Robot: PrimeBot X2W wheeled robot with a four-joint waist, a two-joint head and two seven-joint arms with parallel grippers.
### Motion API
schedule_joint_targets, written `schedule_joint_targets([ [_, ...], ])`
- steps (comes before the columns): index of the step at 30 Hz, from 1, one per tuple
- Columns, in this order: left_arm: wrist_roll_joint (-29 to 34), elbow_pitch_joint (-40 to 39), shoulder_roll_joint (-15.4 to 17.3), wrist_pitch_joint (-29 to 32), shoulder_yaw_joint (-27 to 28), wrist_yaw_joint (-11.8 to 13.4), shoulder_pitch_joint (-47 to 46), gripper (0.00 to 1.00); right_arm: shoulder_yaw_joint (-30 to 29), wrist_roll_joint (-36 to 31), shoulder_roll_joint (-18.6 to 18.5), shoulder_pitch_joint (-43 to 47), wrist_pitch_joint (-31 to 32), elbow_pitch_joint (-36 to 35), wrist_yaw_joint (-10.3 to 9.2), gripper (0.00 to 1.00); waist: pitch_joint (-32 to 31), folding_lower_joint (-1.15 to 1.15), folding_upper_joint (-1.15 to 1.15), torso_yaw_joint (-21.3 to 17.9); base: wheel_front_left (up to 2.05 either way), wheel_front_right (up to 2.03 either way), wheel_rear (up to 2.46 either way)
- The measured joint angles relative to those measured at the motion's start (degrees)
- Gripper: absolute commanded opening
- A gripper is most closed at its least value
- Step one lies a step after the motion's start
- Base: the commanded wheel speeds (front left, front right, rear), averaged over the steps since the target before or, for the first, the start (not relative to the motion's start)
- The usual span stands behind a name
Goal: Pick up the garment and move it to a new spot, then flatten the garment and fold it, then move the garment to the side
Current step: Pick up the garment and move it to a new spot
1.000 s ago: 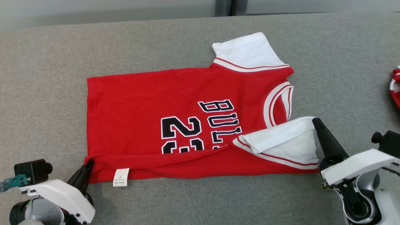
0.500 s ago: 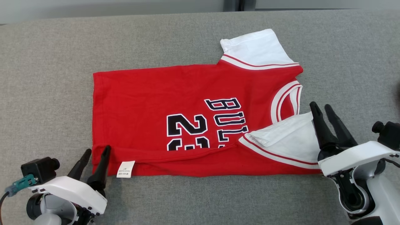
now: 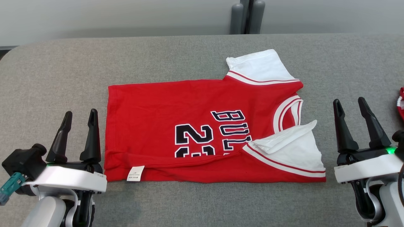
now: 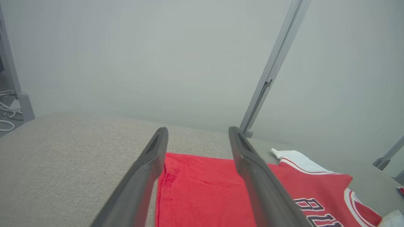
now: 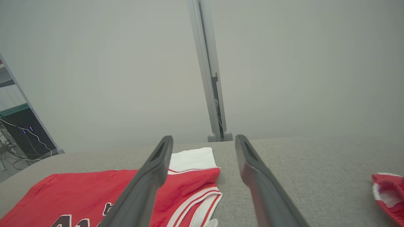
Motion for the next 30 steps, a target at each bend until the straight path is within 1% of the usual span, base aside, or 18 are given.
schedule_joint_targets([
  [6, 8.3, -1.2, -1.7, -0.3, 2.5, 0.8, -0.2, 1.00, -1.8, -4.5, 1.7, 2.0, -0.2, -0.8, -0.01, 1.00, -1.8, 0.00, 0.00, -0.1, 0.00, 0.00, 0.00],
  [9, 12.2, -1.1, -2.0, -0.3, 2.9, 1.5, 1.3, 1.00, -2.2, -5.4, 2.4, 3.7, -0.2, -0.9, -0.01, 1.00, -2.5, 0.00, 0.00, -0.4, 0.00, 0.00, 0.00],
  [12, 14.4, -0.2, -2.6, -0.3, 3.0, 2.0, 3.8, 1.00, -2.5, -6.1, 2.9, 5.2, -0.3, -0.8, -0.01, 1.00, -3.3, 0.00, 0.00, -0.7, 0.00, 0.00, 0.00],
  [18, 17.1, 1.7, -4.0, -0.3, 4.2, 2.0, 7.8, 1.00, -3.3, -7.3, 3.2, 8.3, -0.3, 0.0, -0.01, 1.00, -5.2, 0.00, 0.00, -1.1, 0.00, 0.00, 0.00],
  [30, 18.9, 5.1, -4.2, -0.3, 4.6, 1.0, 12.2, 1.00, -4.8, -8.9, 3.4, 13.1, -0.2, 1.9, -0.01, 1.00, -9.0, 0.00, 0.00, -1.1, 0.00, 0.00, 0.00],
])
